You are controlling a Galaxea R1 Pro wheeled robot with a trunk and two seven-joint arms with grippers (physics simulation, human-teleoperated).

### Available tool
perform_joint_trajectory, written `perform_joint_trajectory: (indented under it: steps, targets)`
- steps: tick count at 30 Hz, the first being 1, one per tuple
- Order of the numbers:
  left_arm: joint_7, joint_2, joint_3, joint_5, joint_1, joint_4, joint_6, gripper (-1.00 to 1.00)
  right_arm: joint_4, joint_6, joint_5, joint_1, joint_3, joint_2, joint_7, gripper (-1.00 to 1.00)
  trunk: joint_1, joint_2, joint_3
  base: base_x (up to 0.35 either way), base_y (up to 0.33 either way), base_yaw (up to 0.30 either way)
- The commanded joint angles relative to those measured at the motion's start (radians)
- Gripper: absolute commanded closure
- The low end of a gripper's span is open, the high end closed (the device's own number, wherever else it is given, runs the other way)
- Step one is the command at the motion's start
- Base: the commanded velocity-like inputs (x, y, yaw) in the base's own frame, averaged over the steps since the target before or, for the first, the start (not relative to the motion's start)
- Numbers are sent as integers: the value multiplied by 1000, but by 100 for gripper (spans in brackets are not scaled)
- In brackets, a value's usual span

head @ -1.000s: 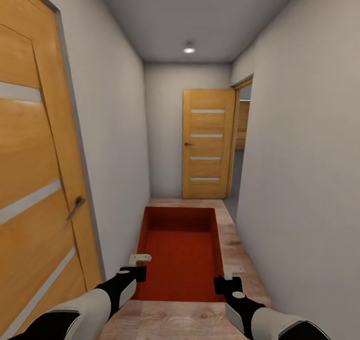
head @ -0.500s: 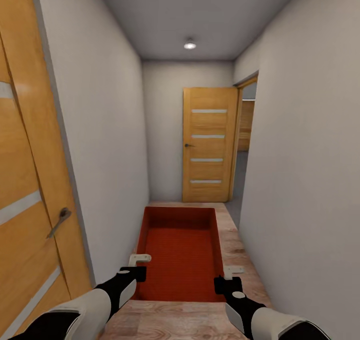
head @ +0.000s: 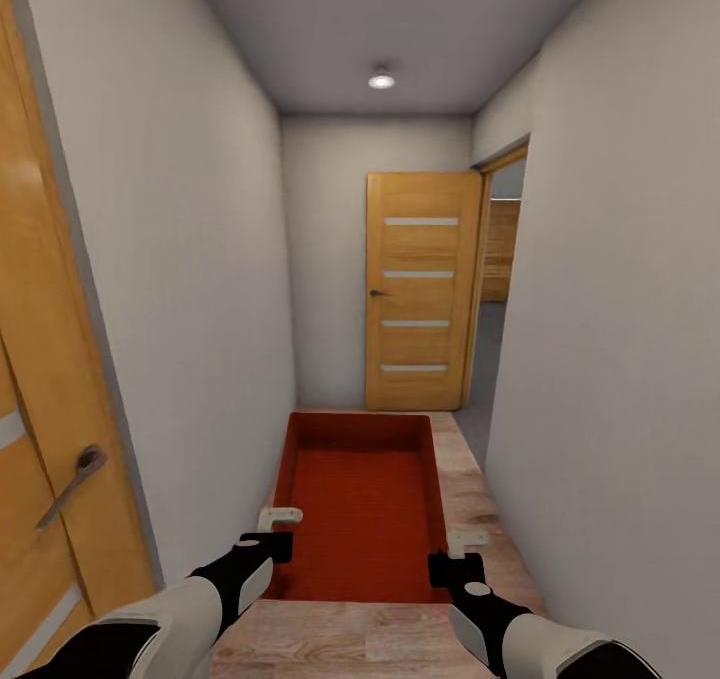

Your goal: Move the two storage containers from the living room to the garage. In the garage, place one container on the floor and stack the other container on top of it (either order is fine).

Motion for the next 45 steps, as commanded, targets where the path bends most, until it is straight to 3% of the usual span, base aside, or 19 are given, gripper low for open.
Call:
perform_joint_trajectory:
  steps: [1,24,31,45]
  targets:
    - [11,54,45,0,0,2,4,100,0,-98,-14,-1,-8,-1,-4,100,1,-1,0,323,0,0]
    - [11,55,45,0,0,2,4,100,0,-100,-14,-1,-8,-1,-5,100,1,-1,0,323,0,0]
    - [11,73,45,1,0,2,4,100,0,-99,-14,-1,-8,-1,-5,100,1,-1,0,323,0,0]
    - [11,75,45,1,0,2,4,100,0,-98,-14,-1,-8,-1,-5,100,1,-1,0,323,0,0]
